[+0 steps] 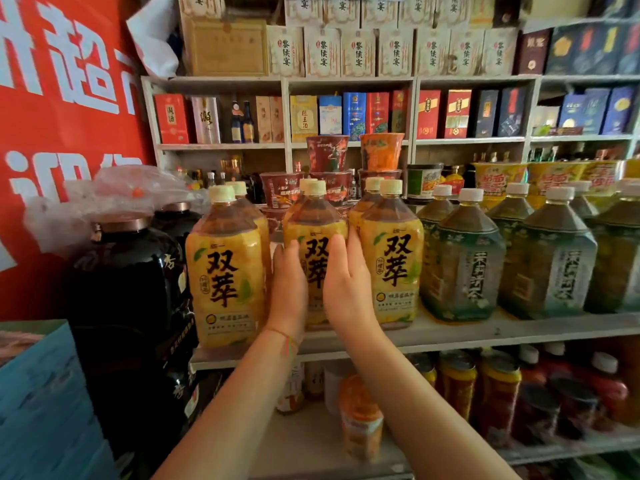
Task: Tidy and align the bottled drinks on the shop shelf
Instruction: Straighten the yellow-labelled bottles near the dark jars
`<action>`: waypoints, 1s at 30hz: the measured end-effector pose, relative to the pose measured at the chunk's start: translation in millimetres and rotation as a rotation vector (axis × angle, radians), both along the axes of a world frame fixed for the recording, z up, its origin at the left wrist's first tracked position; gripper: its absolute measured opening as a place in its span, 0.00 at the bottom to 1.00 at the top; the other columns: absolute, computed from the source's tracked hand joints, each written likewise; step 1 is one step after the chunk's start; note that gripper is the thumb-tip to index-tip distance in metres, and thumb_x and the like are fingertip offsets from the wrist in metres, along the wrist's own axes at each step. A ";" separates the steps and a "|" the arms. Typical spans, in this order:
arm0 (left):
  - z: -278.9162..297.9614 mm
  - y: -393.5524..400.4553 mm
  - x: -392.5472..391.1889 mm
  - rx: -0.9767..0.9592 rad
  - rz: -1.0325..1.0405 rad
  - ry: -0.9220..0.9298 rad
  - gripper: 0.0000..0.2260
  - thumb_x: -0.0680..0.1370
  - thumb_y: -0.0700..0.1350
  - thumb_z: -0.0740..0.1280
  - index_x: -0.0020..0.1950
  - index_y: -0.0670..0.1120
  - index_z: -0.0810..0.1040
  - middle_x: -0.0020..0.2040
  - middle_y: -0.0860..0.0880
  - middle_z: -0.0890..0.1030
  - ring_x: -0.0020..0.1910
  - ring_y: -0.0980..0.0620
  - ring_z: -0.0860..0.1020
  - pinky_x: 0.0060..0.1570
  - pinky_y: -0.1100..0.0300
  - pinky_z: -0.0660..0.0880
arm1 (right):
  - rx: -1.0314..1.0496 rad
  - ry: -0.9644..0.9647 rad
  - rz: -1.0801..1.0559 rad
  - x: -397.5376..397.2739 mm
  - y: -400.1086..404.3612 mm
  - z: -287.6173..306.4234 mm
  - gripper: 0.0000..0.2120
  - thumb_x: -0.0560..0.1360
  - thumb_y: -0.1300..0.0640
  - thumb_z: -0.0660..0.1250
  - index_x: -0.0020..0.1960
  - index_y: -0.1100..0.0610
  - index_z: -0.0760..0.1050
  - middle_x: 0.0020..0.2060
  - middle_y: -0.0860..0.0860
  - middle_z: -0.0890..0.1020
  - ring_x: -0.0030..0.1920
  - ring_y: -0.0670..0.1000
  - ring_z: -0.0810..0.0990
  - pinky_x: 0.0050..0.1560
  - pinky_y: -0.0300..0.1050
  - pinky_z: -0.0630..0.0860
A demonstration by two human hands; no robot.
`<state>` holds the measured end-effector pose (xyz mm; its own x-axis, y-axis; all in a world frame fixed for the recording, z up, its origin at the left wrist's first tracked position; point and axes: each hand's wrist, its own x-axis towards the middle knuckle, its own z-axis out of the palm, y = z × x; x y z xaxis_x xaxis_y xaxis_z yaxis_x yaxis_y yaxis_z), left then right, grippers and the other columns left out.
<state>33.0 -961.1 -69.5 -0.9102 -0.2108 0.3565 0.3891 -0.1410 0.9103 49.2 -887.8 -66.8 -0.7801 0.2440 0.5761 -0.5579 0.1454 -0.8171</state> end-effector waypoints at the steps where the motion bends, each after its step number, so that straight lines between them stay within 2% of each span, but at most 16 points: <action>1: -0.9 1.3 -1.5 0.033 -0.016 -0.035 0.18 0.82 0.59 0.55 0.58 0.56 0.82 0.56 0.54 0.85 0.58 0.52 0.82 0.62 0.47 0.76 | -0.016 -0.049 0.025 -2.0 2.2 0.8 0.27 0.82 0.40 0.50 0.79 0.47 0.61 0.72 0.46 0.72 0.73 0.46 0.68 0.77 0.53 0.62; 3: 0.9 2.5 -5.1 0.104 -0.039 -0.100 0.22 0.84 0.60 0.52 0.58 0.53 0.83 0.53 0.52 0.86 0.56 0.51 0.83 0.57 0.49 0.79 | -0.083 -0.205 0.078 -8.0 7.0 4.2 0.28 0.83 0.37 0.49 0.78 0.48 0.63 0.72 0.48 0.73 0.73 0.50 0.69 0.76 0.55 0.64; 6: 1.1 2.5 -9.3 0.143 -0.028 -0.182 0.26 0.82 0.66 0.51 0.63 0.54 0.81 0.56 0.50 0.86 0.55 0.50 0.83 0.55 0.48 0.80 | -0.174 -0.369 0.152 -14.8 12.2 3.4 0.30 0.82 0.34 0.48 0.75 0.50 0.68 0.69 0.50 0.75 0.70 0.53 0.72 0.73 0.57 0.67; 9: -1.4 3.6 -9.3 0.149 -0.042 -0.218 0.28 0.81 0.68 0.51 0.65 0.54 0.81 0.58 0.49 0.85 0.57 0.49 0.82 0.55 0.48 0.80 | -0.208 -0.392 0.159 -14.1 10.6 3.0 0.29 0.82 0.35 0.49 0.74 0.50 0.70 0.68 0.50 0.76 0.69 0.53 0.73 0.73 0.55 0.68; 11: -1.9 4.0 -9.5 0.157 -0.024 -0.231 0.29 0.80 0.70 0.51 0.64 0.55 0.81 0.58 0.50 0.84 0.58 0.48 0.82 0.55 0.48 0.80 | -0.231 -0.415 0.165 -15.4 10.2 6.1 0.30 0.82 0.34 0.49 0.76 0.49 0.68 0.70 0.50 0.74 0.71 0.53 0.71 0.74 0.56 0.66; 15: -0.9 6.2 -8.1 0.155 0.001 -0.228 0.30 0.75 0.73 0.53 0.61 0.57 0.83 0.58 0.50 0.85 0.59 0.47 0.82 0.60 0.41 0.78 | -0.261 -0.472 0.198 -14.6 12.7 8.1 0.30 0.81 0.33 0.50 0.77 0.49 0.66 0.72 0.50 0.73 0.72 0.55 0.70 0.74 0.59 0.65; 19: 3.7 8.6 -3.9 0.171 0.009 -0.233 0.27 0.81 0.68 0.51 0.61 0.54 0.83 0.56 0.49 0.86 0.57 0.48 0.83 0.56 0.45 0.80 | -0.262 -0.440 0.211 -12.8 13.8 7.8 0.28 0.82 0.34 0.50 0.75 0.47 0.68 0.70 0.49 0.74 0.71 0.54 0.71 0.74 0.58 0.66; 23: 6.8 9.9 5.9 0.138 0.008 -0.234 0.28 0.82 0.67 0.50 0.62 0.54 0.82 0.55 0.50 0.86 0.55 0.50 0.83 0.45 0.54 0.80 | -0.226 -0.421 0.211 -10.5 16.2 7.5 0.27 0.82 0.34 0.50 0.75 0.45 0.67 0.70 0.48 0.74 0.71 0.53 0.70 0.74 0.56 0.65; 24: 5.4 10.1 7.3 0.132 0.007 -0.234 0.28 0.81 0.68 0.50 0.62 0.54 0.82 0.54 0.50 0.86 0.54 0.50 0.83 0.45 0.54 0.80 | -0.224 -0.419 0.217 -8.1 16.7 7.9 0.27 0.81 0.33 0.50 0.74 0.44 0.68 0.69 0.47 0.74 0.71 0.52 0.70 0.74 0.57 0.66; 28: -1.2 11.1 18.3 0.125 0.050 -0.192 0.30 0.74 0.75 0.53 0.62 0.60 0.81 0.58 0.52 0.85 0.60 0.49 0.82 0.58 0.42 0.79 | -0.243 -0.453 0.268 4.6 22.3 8.0 0.27 0.80 0.32 0.51 0.73 0.42 0.69 0.66 0.45 0.75 0.68 0.51 0.72 0.72 0.58 0.68; 30: -3.0 10.5 23.5 0.112 0.044 -0.166 0.28 0.76 0.73 0.53 0.62 0.60 0.81 0.58 0.52 0.85 0.60 0.50 0.81 0.58 0.43 0.80 | -0.227 -0.440 0.295 11.1 25.0 4.2 0.30 0.77 0.29 0.51 0.73 0.41 0.68 0.66 0.45 0.76 0.67 0.51 0.74 0.70 0.59 0.69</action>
